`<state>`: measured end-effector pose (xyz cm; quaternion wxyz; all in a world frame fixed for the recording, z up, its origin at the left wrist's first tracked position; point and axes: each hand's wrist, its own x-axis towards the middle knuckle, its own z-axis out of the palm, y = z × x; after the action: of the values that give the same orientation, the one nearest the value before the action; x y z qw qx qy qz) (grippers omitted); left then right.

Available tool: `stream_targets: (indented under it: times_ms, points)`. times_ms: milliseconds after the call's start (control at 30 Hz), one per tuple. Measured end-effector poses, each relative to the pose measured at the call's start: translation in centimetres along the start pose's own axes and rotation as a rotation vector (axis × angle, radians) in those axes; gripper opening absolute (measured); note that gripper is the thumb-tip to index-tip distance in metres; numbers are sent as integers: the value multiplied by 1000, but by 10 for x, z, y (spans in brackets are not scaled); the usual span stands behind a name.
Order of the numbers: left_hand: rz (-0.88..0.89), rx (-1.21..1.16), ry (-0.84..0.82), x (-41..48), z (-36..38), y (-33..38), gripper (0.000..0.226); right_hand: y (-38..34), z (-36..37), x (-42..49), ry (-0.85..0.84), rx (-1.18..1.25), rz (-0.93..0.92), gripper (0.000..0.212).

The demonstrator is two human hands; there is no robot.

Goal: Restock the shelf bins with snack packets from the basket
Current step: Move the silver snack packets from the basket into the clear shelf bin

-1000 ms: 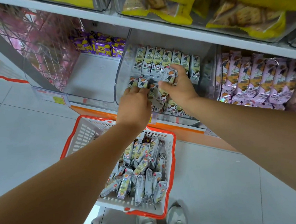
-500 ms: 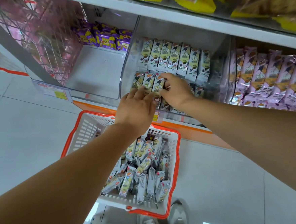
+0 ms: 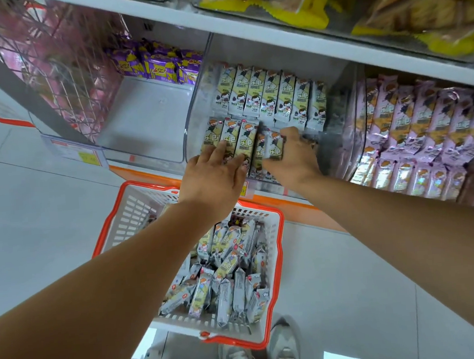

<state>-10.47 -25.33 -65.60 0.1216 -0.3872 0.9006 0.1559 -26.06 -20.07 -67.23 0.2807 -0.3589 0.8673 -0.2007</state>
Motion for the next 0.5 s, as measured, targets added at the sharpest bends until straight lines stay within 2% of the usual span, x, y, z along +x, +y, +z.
stream_targets:
  times_ms: [333,433,500]
  points:
    - [10,-6,-39,-2,-2,0,50,-5,5,-9,-56,13,-167,61]
    - [19,21,-43,-7,-2,1,51,-1,-1,-18,-33,-56,-226,51]
    - [20,37,-37,-12,-3,1,51,0,-3,-21,-142,-86,-248,53]
